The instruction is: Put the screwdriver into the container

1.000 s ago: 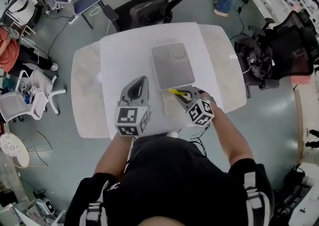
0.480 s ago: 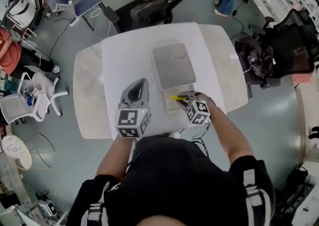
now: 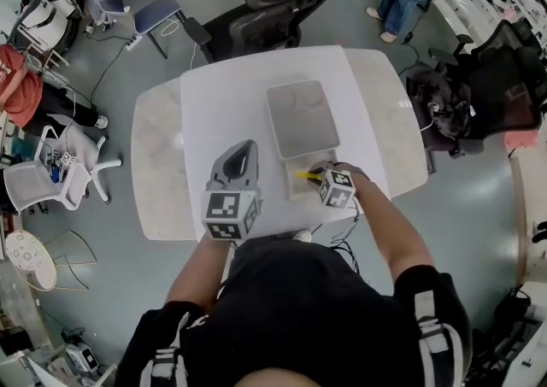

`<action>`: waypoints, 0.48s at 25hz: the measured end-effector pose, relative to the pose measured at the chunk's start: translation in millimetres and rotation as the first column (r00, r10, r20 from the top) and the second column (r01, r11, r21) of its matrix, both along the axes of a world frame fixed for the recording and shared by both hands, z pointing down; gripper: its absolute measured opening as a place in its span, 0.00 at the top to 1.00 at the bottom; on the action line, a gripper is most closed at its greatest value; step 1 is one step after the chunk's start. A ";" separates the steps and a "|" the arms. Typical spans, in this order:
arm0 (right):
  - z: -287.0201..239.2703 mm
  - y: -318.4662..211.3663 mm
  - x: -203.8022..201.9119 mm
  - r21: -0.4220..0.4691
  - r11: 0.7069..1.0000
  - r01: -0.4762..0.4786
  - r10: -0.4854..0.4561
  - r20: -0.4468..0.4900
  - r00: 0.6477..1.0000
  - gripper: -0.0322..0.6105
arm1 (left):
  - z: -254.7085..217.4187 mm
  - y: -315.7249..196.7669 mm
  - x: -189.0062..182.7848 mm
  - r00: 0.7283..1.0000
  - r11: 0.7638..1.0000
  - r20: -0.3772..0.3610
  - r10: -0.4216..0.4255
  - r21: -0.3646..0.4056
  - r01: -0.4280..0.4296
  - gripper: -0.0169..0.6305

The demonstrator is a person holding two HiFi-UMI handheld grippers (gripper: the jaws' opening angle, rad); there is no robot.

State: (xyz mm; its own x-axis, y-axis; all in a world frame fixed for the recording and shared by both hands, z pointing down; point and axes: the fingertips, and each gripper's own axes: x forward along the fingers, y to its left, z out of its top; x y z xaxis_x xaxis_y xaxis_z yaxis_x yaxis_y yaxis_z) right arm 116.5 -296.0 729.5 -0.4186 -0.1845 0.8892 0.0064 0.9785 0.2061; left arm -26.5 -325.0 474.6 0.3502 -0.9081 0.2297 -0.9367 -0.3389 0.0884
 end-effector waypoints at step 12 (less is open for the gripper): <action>19.3 4.1 -12.9 -0.117 0.993 -0.033 0.030 -0.030 0.999 0.85 | -2.0 6.7 -9.4 1.000 1.000 0.007 -0.020 0.006 0.020 0.96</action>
